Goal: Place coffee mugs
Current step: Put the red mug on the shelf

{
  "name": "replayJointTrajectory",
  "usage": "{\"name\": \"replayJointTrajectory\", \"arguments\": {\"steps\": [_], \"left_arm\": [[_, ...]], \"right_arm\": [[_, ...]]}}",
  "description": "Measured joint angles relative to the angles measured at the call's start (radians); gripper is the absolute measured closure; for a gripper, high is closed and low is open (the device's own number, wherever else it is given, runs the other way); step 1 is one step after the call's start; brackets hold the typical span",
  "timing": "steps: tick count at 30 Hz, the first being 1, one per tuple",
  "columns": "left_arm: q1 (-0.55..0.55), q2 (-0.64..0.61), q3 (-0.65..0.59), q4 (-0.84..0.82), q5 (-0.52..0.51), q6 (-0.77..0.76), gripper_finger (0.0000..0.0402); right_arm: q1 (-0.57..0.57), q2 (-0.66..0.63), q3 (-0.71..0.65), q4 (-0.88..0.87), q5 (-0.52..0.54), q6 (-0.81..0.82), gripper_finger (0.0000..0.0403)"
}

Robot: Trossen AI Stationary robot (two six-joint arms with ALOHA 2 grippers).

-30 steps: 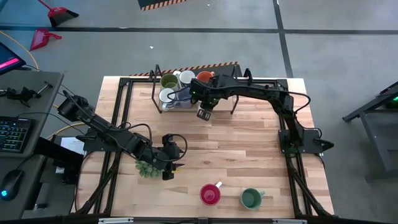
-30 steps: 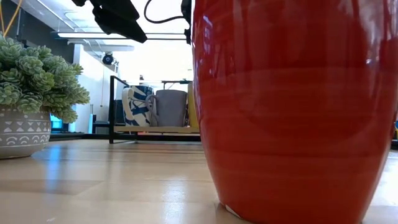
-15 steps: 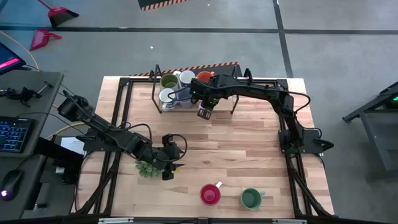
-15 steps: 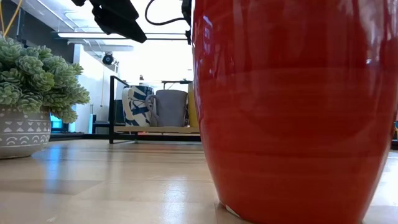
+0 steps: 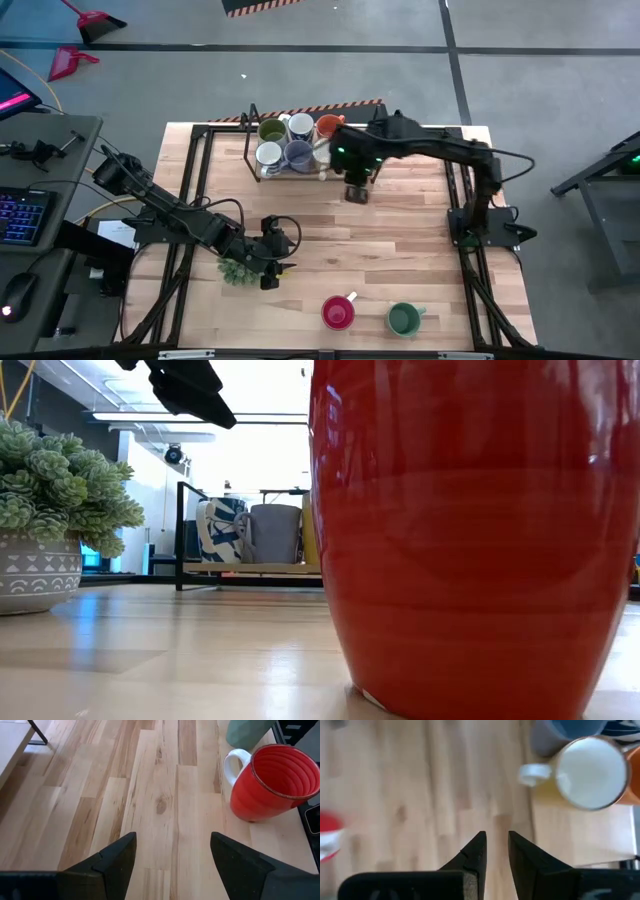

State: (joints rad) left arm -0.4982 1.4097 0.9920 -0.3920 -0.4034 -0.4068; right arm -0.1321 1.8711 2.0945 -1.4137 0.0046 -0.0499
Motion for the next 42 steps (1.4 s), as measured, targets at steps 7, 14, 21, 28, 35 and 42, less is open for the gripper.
{"name": "replayJointTrajectory", "arguments": {"steps": [7,14,21,28,35,42], "left_arm": [[0.000,0.000,0.000,0.001,0.000,0.000,0.0158],[0.000,0.000,0.000,0.002,0.000,-0.002,0.0158],[0.000,0.000,0.000,0.002,0.000,-0.001,0.0158],[0.014,0.000,0.000,0.048,-0.001,-0.001,0.0158],[0.050,0.000,0.000,0.142,-0.004,-0.034,0.0158],[0.088,0.000,0.000,0.240,0.000,-0.178,0.0158]], "right_arm": [[0.074,-0.174,-0.071,-0.074,0.029,0.061,0.0348],[0.149,-0.480,-0.460,0.130,0.101,0.213,0.0347],[0.249,-0.824,-0.882,0.396,0.100,0.428,0.0348],[0.355,-1.087,-1.142,0.538,0.175,0.546,0.0348],[0.436,-1.276,-1.367,0.691,0.205,0.603,0.0348],[0.506,-1.394,-1.599,0.876,0.155,0.677,0.0348]]}}
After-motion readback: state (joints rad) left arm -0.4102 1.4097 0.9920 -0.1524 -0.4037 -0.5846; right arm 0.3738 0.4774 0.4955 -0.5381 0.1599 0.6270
